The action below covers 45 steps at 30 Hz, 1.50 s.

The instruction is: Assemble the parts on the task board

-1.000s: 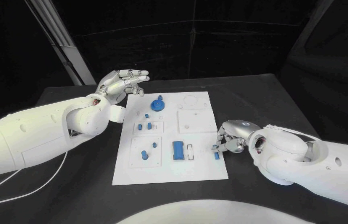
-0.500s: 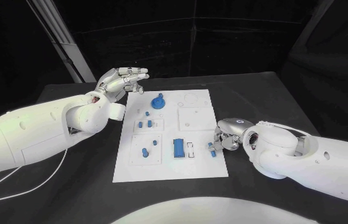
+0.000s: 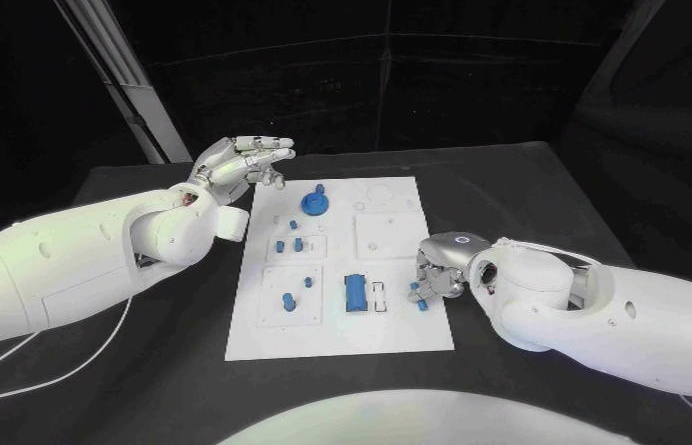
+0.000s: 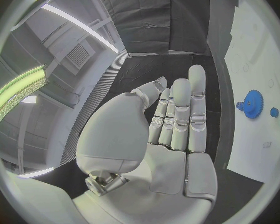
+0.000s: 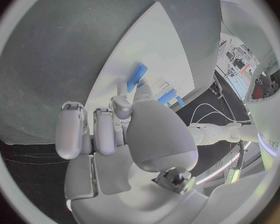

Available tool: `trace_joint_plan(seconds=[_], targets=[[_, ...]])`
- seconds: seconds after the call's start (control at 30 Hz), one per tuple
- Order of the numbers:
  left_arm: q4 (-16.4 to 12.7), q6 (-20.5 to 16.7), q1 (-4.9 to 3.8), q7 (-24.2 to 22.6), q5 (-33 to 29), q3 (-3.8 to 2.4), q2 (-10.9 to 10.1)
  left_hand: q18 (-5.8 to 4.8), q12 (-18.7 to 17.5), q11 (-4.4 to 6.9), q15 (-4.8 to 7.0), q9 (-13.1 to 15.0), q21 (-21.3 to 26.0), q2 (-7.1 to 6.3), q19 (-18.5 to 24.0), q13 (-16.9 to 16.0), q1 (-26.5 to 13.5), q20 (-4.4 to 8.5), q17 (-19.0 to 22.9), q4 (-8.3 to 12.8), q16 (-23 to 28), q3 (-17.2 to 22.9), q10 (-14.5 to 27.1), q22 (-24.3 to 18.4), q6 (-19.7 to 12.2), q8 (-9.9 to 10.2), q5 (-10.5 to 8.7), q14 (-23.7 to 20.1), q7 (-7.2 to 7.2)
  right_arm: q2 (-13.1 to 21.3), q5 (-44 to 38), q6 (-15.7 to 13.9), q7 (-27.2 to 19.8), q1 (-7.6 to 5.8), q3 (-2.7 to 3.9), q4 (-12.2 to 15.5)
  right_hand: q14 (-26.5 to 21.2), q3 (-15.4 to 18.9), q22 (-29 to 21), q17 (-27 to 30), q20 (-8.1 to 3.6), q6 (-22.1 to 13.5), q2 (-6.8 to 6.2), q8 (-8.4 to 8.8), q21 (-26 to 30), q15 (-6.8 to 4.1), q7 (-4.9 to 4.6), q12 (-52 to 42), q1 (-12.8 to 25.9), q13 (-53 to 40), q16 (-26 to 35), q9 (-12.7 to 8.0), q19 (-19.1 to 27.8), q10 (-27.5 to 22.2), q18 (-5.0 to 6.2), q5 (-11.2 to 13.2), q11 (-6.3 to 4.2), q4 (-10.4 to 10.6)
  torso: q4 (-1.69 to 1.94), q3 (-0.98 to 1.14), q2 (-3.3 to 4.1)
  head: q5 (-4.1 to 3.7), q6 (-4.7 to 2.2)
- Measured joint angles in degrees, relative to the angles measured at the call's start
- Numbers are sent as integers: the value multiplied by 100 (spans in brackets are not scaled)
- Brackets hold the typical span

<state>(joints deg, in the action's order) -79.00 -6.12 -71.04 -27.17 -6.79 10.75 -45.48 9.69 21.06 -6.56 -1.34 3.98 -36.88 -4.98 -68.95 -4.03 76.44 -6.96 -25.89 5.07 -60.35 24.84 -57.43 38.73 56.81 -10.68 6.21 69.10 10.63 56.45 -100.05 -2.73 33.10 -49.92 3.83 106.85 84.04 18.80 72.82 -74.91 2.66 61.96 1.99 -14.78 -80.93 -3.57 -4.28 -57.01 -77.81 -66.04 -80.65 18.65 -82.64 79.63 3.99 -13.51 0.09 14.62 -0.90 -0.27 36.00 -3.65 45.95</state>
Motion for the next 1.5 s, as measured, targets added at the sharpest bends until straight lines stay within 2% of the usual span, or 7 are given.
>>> trace_joint_plan(seconds=[0.33, 0.5, 0.97, 1.0, 1.13, 1.27, 1.5], targets=[[16, 13, 4, 13, 0, 20, 3, 0, 0, 0, 0, 0, 0, 0, 0, 0, 0, 0, 7, 0, 0, 0, 0, -7, 0, 0, 0, 0, 0, -64, -238, 153, 11, 7, 2, 37, 0, -35, -21, 0, 0, -61, -56, 0, 22, 0, -25, 106, -276, 40, 24, 1, 0, -21, 0, -139, -21, -165, -8, -3, 0, -15, -11], [20, 23, 7, 20, 0, 24, 5, 0, 0, 0, 0, 0, 0, 0, 0, 0, 0, 0, 6, 0, 0, 0, 0, -7, 0, 0, 0, 0, 0, -110, -314, 220, 16, 7, 2, 35, 0, -178, -35, 0, -22, -124, -17, 4, 44, 1, -47, 178, -609, 87, 28, 487, 22, -74, 0, -528, -29, -368, -2, -7, 3, -21, -12], [18, 34, 10, 44, 0, 28, -4, 0, 0, 0, 0, 0, 0, 0, 0, -1, 0, 0, 6, 0, 0, 0, 0, -6, 0, 0, 0, 0, 0, -100, -232, 137, -7, 11, 1, 116, 12, -1050, 2, 0, -22, -190, -8, 529, 44, 10, -82, 311, -992, 144, 28, 486, 22, -146, 0, -1307, -18, -375, 5, -9, 11, 9, -12], [17, 35, 10, 44, 0, 29, -5, 0, 0, 0, 0, 0, 0, 0, 0, -1, 0, 0, 6, 0, 0, 0, 0, -6, 0, 0, 0, 0, 0, -92, -208, 108, -7, 13, 0, 123, 12, -1141, 10, 0, -22, -181, -15, 568, 44, 11, -91, 311, -998, 138, 28, 471, 22, -147, 0, -1373, -17, -338, 3, -9, 11, 10, -14], [17, 37, 10, 48, 0, 30, -6, 0, 0, 0, 0, 0, 0, 0, 0, -1, 0, 0, 6, 0, 0, 0, 0, -6, 0, 0, 0, 0, 0, -36, -45, -82, -5, 22, -8, 180, 11, -1582, 26, 1, -22, -156, -15, 611, 44, 11, -91, 311, -999, 116, 28, -472, 22, -156, 0, -1494, -8, -181, 1, -9, 11, 10, -20], [17, 39, 10, 50, 0, 30, -7, 0, 0, 0, 0, 0, 0, 0, 0, -1, 0, 0, 6, 0, 0, 0, 0, -6, 0, 0, 0, 0, 0, 30, 199, -303, 11, 39, -25, 227, 12, -2134, 45, 1, -22, -80, -157, 700, 44, 12, -101, 274, -991, 114, 28, -576, 22, -153, 0, -1494, -5, 129, 0, -9, 11, 4, -24], [13, 41, 10, 53, 0, 31, -11, 0, 0, 0, 0, 0, 0, 0, 0, -1, 0, 0, 6, 0, 0, 0, 0, -6, 0, 0, 0, 0, 0, 87, 756, -766, 32, 78, -55, 328, -2, -2893, 101, 1, -22, 66, -603, 678, 18, -5, -83, 176, -605, 5, -2, -581, 22, -46, 0, -1495, -12, 165, 0, -10, 13, -2, -20]])
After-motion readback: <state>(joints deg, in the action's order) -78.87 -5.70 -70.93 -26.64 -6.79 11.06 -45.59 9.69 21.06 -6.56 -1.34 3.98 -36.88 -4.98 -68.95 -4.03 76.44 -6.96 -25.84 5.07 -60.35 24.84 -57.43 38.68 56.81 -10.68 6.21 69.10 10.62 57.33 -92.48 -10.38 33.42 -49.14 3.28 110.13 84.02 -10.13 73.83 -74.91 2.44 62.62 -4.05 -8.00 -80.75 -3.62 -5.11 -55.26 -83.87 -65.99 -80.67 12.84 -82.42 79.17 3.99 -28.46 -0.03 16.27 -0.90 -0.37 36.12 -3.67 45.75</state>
